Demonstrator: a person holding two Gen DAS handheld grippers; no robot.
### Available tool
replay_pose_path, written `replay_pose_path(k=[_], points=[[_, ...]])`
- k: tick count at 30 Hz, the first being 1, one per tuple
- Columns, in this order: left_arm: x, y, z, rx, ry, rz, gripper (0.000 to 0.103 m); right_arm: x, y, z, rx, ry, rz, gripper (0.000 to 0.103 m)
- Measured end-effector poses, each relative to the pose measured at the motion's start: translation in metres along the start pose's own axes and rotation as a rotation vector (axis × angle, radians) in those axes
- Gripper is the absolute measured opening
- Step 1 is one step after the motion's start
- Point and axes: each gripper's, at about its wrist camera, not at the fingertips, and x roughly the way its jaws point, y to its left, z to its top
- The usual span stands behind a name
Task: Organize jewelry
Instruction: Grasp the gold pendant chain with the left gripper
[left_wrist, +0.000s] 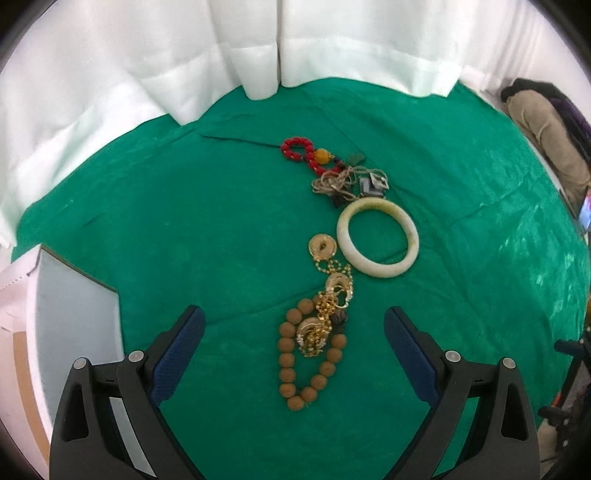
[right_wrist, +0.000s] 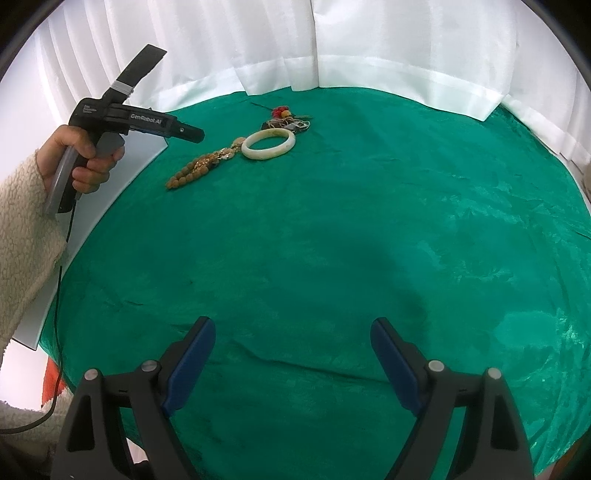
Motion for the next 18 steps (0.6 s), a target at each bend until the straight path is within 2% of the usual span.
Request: replay_pose_path(k=[3, 9, 12, 14, 18], points=[[-0.005, 0.014, 0.006, -0.063, -0.02, -0.049, 0.097, 0.002, 0.001, -0.001, 0.004, 0.004, 0.001, 0.088], [0.007, 0.03, 0.02, -0.148, 0.023, -0.133, 0.097, -0.001, 0.0, -0.001, 0.011, -0.002, 0.002, 0.088], [0.008, 0.034, 0.024, -0.176, 0.011, -0.159, 0.097, 0.0, -0.004, -0.002, 0.023, 0.0, -0.011, 0.088], [0.011, 0.03, 0.025, -0.155, 0.009, -0.167, 0.097, 0.004, -0.004, -0.002, 0.033, 0.014, -0.013, 0.088], [0.022, 0.002, 0.021, -0.018, 0.036, -0.15, 0.097, 0.004, 0.0, -0.001, 0.026, 0.011, -0.009, 0.088]])
